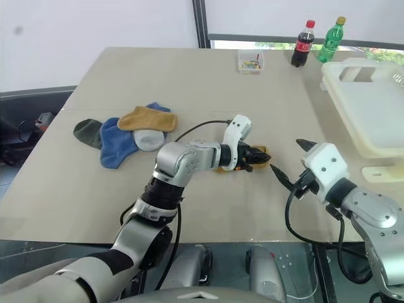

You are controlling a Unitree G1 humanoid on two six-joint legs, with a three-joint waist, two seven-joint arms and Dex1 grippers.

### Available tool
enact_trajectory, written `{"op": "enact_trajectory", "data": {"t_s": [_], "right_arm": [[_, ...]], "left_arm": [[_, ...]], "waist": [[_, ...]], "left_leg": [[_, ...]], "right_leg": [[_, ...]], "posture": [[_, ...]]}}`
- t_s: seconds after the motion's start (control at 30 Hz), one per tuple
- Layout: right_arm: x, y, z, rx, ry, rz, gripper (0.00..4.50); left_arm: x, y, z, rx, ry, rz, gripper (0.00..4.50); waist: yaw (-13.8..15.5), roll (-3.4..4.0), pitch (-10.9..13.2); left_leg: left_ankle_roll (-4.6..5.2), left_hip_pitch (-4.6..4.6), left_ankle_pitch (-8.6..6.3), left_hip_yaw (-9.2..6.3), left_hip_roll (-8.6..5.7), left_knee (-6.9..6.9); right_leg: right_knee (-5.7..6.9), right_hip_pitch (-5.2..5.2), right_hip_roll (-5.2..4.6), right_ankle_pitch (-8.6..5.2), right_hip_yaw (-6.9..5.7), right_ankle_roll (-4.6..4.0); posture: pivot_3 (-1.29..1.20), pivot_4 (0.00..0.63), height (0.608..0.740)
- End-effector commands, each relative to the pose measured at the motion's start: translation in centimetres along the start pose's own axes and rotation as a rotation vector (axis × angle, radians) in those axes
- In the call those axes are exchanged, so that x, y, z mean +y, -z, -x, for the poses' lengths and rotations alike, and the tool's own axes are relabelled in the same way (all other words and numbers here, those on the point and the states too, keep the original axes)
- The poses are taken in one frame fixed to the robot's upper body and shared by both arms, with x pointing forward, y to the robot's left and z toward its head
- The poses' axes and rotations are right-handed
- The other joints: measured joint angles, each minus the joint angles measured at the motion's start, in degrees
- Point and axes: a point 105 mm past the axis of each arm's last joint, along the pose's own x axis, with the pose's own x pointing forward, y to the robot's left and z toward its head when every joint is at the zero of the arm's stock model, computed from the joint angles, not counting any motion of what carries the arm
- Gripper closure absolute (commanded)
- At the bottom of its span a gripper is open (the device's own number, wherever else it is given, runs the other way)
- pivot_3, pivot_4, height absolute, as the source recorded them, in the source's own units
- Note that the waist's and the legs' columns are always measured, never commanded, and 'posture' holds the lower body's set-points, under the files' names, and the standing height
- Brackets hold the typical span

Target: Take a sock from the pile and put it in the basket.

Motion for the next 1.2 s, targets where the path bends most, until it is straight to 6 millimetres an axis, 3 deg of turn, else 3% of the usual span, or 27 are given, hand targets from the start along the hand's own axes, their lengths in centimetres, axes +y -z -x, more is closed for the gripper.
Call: {"op": "enact_trajectory", "data": {"t_s": [0.03,0.2,0.43,0.53,0.57,0.7,0.77,0.8,0.83,0.93,1.1,1.2], "right_arm": [[0.1,-1.2,-0.1,-0.034,0.005,-0.024,0.00],[-0.9,0.9,-2.8,0.026,0.038,-0.104,0.00],[-0.9,3.7,-5.0,0.094,0.012,-0.118,0.00],[-0.8,4.8,-6.1,0.121,0.009,-0.112,0.89],[-0.8,5.1,-6.4,0.128,0.011,-0.114,1.37],[-0.3,6.5,-7.2,0.174,-0.016,-0.085,3.28],[-0.1,6.9,-7.4,0.190,-0.023,-0.069,4.34],[-0.1,6.9,-7.4,0.192,-0.026,-0.064,4.50],[-0.1,6.9,-7.3,0.193,-0.025,-0.063,4.50],[-0.2,6.7,-7.0,0.194,-0.019,-0.048,4.50],[0.1,4.8,-6.3,0.140,-0.042,-0.041,4.50],[0.7,3.7,-5.8,0.111,-0.077,-0.038,3.68]], "left_arm": [[-1.2,-3.4,3.1,-0.256,0.107,-0.123,1.45],[3.5,-0.6,6.3,-0.198,-0.098,-0.142,1.45],[6.0,4.0,6.7,-0.102,-0.230,-0.144,1.45],[6.3,5.9,6.2,-0.049,-0.248,-0.133,1.39],[6.3,6.3,6.1,-0.036,-0.248,-0.139,1.39],[6.4,7.5,5.6,-0.004,-0.260,-0.134,2.64],[6.5,7.4,5.5,-0.015,-0.262,-0.126,3.64],[6.5,7.3,5.5,-0.020,-0.261,-0.120,4.14],[6.6,7.1,5.7,-0.035,-0.261,-0.103,4.46],[6.7,6.4,6.3,-0.089,-0.244,-0.041,4.46],[6.0,4.6,8.8,-0.177,-0.159,-0.005,4.46],[6.2,4.6,10.7,-0.146,-0.157,-0.035,4.50]], "waist": [[-0.2,0.01,0.0],[-0.6,0.02,0.0],[0.6,0.01,0.0],[0.7,0.01,0.0],[0.7,0.01,0.0],[0.6,0.06,0.0],[0.7,0.06,0.0],[0.7,0.06,0.0],[0.7,0.05,-0.1],[0.7,0.05,-0.1],[0.4,0.05,0.0],[0.0,0.05,0.0]], "left_leg": [[0.00,-0.01,0.00,0.00,0.06,0.01],[0.00,0.05,0.00,0.07,0.10,0.02],[0.01,-0.05,0.00,0.04,-0.09,0.03],[0.01,-0.04,0.00,0.00,-0.09,0.02],[0.01,-0.05,0.00,-0.02,-0.10,0.02],[0.01,0.02,0.00,0.00,-0.10,0.03],[0.01,0.03,0.00,-0.01,-0.10,0.03],[0.01,0.02,0.00,-0.01,-0.10,0.03],[0.01,0.02,0.00,-0.01,-0.10,0.03],[0.01,0.02,0.00,-0.02,-0.09,0.03],[0.01,-0.01,0.00,-0.02,-0.04,0.02],[0.01,-0.01,0.00,-0.02,-0.02,0.01]], "right_leg": [[0.00,0.00,-0.01,0.00,0.00,0.00],[0.00,0.01,-0.03,0.01,0.05,0.00],[-0.06,0.00,-0.12,0.02,0.03,0.01],[-0.05,0.01,-0.10,0.02,-0.01,0.01],[-0.03,0.00,-0.09,0.01,-0.04,0.01],[-0.02,0.03,-0.07,0.01,-0.03,0.01],[-0.02,0.03,-0.07,0.01,-0.04,0.01],[-0.02,0.03,-0.07,0.01,-0.04,0.01],[-0.02,0.03,-0.08,0.02,-0.04,0.01],[-0.02,0.04,-0.08,0.02,-0.03,0.01],[0.01,-0.01,-0.08,0.02,-0.04,0.01],[0.02,-0.01,-0.07,0.01,-0.05,0.01]], "posture": [[0.00,0.150,0.740],[0.00,0.150,0.740],[0.00,0.150,0.740],[0.00,0.150,0.740],[0.00,0.150,0.740],[0.00,0.150,0.740],[0.00,0.150,0.740],[0.00,0.150,0.740],[0.00,0.150,0.740],[0.00,0.150,0.740],[0.00,0.150,0.740],[0.00,0.150,0.740]]}}
